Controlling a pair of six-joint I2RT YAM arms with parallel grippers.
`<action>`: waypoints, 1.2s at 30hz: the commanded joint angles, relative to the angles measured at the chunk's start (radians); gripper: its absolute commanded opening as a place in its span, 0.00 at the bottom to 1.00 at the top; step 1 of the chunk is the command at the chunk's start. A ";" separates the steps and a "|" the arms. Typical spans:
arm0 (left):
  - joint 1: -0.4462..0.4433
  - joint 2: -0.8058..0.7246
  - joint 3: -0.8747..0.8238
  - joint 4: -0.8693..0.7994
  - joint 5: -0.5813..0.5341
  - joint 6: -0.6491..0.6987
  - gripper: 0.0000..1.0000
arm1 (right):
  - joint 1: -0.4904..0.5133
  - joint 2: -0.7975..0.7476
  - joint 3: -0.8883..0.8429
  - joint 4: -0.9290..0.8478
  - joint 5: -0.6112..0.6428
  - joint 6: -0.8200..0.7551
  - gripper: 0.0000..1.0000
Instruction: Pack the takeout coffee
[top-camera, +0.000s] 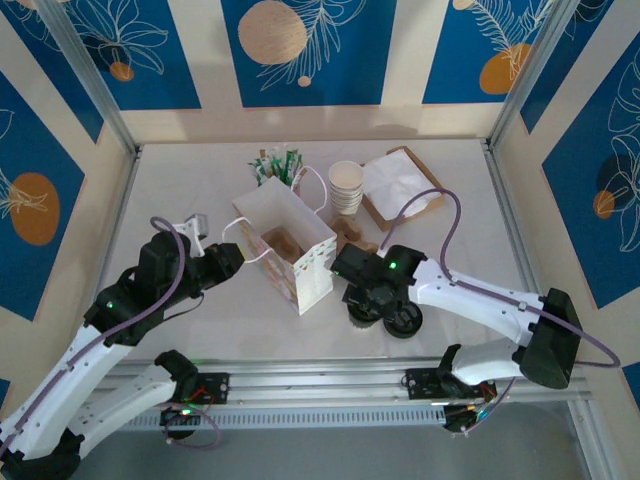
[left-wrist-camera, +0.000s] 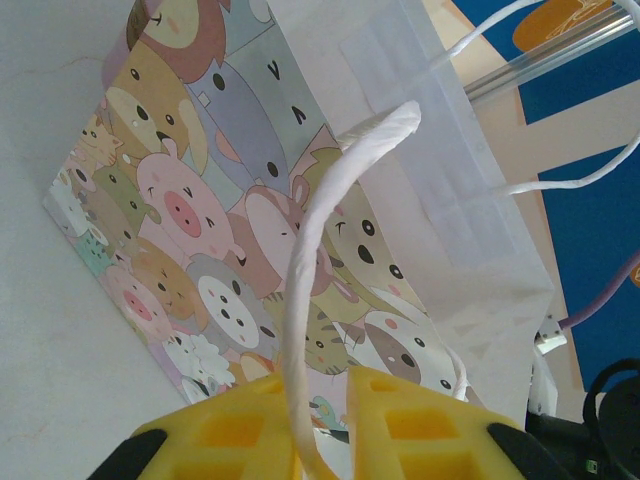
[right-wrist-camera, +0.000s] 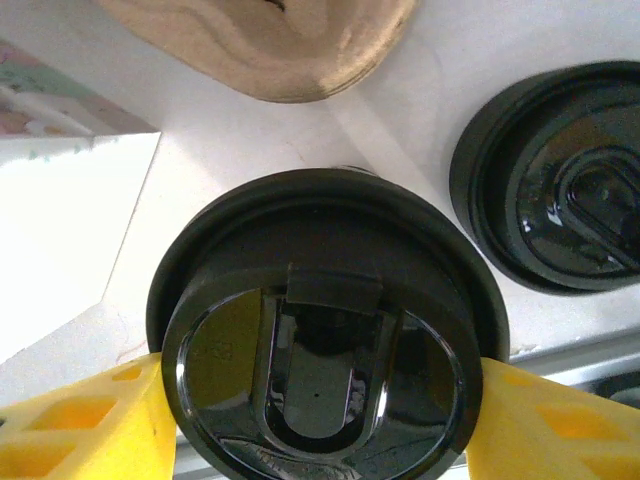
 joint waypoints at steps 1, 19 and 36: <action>-0.010 -0.006 0.018 0.004 0.010 0.008 0.18 | -0.003 -0.039 -0.020 0.016 0.004 -0.149 0.53; -0.009 -0.005 0.019 -0.011 0.007 0.023 0.19 | -0.020 -0.190 0.168 -0.118 -0.112 -0.689 0.54; -0.011 0.005 0.031 -0.028 0.001 0.030 0.20 | -0.008 -0.213 0.581 -0.188 -0.306 -0.932 0.53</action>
